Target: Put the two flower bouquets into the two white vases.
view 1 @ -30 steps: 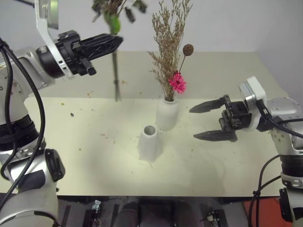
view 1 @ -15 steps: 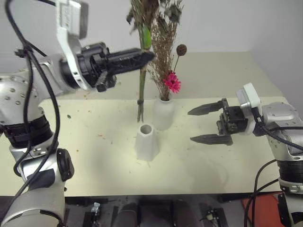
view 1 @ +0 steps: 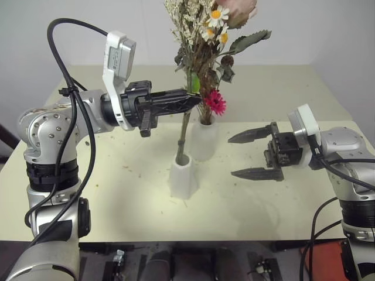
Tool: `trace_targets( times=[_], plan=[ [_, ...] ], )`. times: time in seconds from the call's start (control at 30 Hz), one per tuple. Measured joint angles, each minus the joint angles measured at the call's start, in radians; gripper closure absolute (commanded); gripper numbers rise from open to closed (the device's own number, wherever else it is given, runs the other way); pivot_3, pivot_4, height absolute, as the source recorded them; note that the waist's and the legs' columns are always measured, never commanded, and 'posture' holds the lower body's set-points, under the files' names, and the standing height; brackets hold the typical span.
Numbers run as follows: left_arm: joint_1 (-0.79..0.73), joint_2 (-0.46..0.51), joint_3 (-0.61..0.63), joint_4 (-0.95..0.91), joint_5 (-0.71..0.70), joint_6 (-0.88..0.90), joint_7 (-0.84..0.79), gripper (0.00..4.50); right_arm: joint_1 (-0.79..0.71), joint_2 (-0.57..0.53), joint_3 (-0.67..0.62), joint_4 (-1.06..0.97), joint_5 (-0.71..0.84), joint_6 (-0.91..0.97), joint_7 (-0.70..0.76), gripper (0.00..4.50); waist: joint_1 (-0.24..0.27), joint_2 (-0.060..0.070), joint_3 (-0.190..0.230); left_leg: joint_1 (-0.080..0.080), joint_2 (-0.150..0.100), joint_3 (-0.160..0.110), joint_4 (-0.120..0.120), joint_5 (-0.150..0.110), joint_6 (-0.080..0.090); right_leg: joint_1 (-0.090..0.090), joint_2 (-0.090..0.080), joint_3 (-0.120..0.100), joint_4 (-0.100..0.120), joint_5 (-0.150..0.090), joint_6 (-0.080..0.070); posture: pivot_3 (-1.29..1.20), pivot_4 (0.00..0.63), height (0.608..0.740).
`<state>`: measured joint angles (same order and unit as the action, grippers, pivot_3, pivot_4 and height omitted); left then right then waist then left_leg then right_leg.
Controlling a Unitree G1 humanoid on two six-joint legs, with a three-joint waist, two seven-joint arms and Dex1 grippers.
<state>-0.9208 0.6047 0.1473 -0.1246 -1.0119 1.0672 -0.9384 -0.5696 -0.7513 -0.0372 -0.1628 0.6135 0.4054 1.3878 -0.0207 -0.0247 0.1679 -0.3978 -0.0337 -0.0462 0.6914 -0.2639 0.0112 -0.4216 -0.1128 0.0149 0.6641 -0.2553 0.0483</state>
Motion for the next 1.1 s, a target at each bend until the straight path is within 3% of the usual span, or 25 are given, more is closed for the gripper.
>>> trace_targets(
  times=[0.4, 1.1],
  plan=[
    [0.069, -0.016, -0.040, -0.018, 0.032, -0.040, -0.014, 4.39, 0.020, 0.006, -0.003, -0.004, 0.027, 0.016, -0.017, 0.00, 0.004, 0.000, 0.000, 0.000, 0.000, 0.000, 0.001, 0.000, 0.001, 0.001, 0.000, 0.000, 0.000, 0.000, 0.000, 0.00, 0.150, 0.740],
    [0.027, -0.029, -0.044, -0.012, 0.064, -0.071, 0.004, 4.39, -0.020, 0.027, -0.011, 0.037, 0.028, 0.009, -0.027, 0.00, 0.005, 0.000, 0.000, 0.001, 0.000, 0.000, 0.001, -0.001, 0.001, 0.001, 0.000, 0.000, 0.000, 0.000, 0.000, 0.00, 0.150, 0.740]
  ],
)
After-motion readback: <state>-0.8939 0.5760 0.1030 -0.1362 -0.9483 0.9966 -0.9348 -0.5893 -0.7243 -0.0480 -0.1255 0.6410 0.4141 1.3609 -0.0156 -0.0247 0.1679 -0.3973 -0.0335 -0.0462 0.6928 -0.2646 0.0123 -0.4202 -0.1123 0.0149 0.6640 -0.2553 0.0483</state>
